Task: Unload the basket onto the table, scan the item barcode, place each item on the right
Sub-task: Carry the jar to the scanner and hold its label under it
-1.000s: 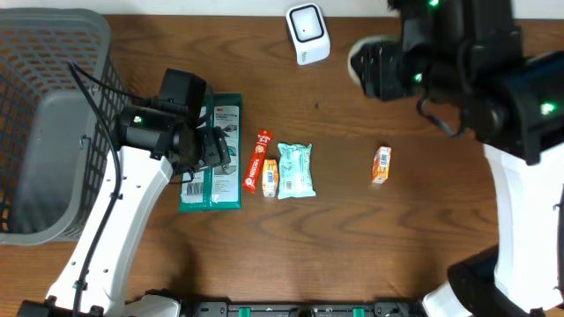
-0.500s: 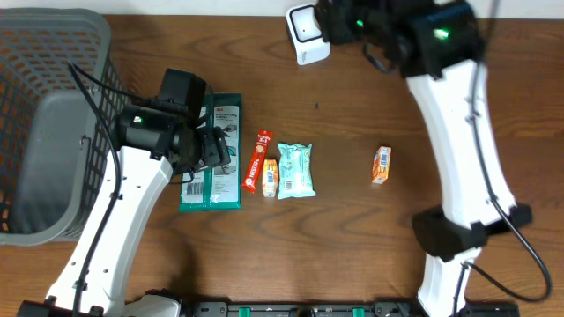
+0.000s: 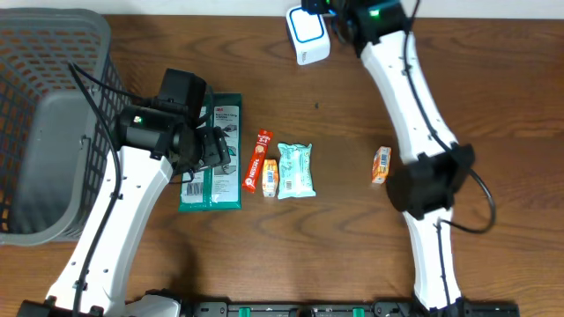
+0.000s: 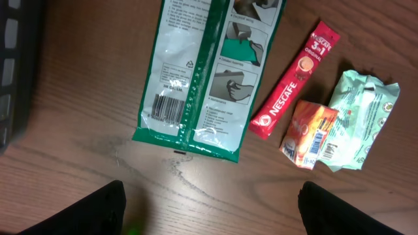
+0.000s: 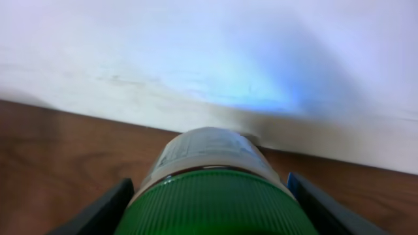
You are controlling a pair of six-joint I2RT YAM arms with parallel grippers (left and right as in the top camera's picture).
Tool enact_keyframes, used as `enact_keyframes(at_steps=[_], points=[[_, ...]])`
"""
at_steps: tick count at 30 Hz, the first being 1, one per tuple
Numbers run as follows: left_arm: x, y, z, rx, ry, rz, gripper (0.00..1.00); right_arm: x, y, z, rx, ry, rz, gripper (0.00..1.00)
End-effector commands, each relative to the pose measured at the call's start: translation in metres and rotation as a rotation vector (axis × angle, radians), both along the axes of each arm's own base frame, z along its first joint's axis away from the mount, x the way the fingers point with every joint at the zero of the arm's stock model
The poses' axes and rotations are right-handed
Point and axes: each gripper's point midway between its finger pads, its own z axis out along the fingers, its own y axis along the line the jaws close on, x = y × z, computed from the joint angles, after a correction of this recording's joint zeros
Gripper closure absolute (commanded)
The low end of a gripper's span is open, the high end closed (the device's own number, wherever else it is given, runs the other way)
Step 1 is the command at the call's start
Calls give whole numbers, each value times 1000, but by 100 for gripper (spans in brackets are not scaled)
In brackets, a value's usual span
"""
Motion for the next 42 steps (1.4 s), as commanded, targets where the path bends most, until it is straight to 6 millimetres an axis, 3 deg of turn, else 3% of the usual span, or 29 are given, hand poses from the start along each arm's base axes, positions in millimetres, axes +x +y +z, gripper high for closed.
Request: enact_keyframes(at_steps=[1,9,15,18,30,33,37,39,42], points=[[0,1,3,7,-11,-3,15,22,3,-25,11,-21,-19,99],[0,1,3,7,-11,-3,15,57,12,-54,53,-117,-16,99],[0,1,3,7,-11,-3,15,73,17,-44,108,-225,10,99],[0,1,3,7,-11,-3,15,78,13,-41,119,-256,4,99],[0,1,3,7,-11,-3,15,89,-1,-72,104,-223,-19,99],[0,1,3,7,-11,-3,15,88,-9,-55,108,-242,-28,99],[0,1,3,7,-11,-3,15,70,-29,-10,71,-219,-40,99],[0,1,3,7,-11,-3,15,49,-42,15,55,-168,-50,99],[0,1,3,7,-11,-3,15,6,-66,35,9,-35,-68,99]])
